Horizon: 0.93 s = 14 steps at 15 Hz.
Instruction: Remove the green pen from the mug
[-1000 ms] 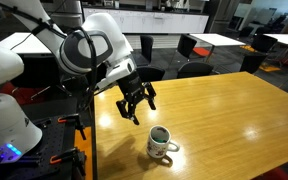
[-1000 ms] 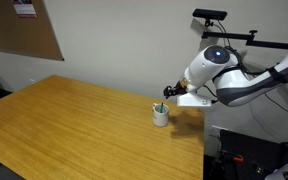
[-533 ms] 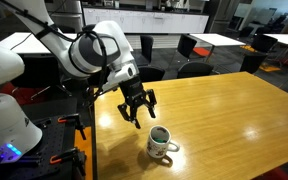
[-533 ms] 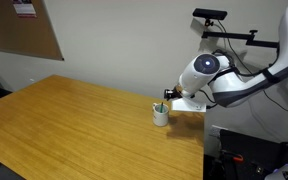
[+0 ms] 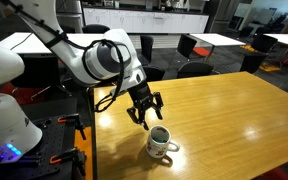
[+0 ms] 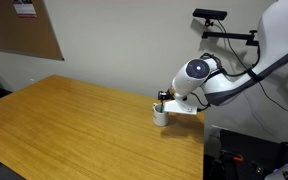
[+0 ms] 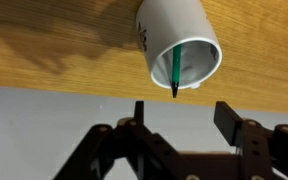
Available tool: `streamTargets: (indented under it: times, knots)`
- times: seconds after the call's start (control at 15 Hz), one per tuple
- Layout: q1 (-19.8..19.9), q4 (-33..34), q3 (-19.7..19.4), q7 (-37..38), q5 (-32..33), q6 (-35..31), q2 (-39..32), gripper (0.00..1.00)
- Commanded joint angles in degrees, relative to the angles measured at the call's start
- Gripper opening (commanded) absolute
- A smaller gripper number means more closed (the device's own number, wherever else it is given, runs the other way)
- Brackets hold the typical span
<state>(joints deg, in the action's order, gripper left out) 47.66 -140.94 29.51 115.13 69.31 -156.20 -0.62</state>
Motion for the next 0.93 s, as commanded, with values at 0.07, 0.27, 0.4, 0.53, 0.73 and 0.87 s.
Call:
streamTargets:
  times: [0.07,0.27,0.4,0.53,0.73,0.87]
  knots:
    - [-0.26,3.67,-0.1,4.14,3.2,1.63,-4.33,0.67]
    - [-0.56,4.82,-0.09,3.92,2.77,2.54,-6.01,0.57]
    - [-0.7,5.56,-0.13,3.85,2.79,3.05,-6.98,0.55]
    - [-0.79,6.27,-0.18,3.64,2.67,3.58,-7.88,0.56]
    - [-1.08,7.78,-0.14,3.29,2.4,5.25,-9.54,0.58]
    - [-1.29,8.65,-0.09,3.23,2.26,5.96,-10.52,0.55]
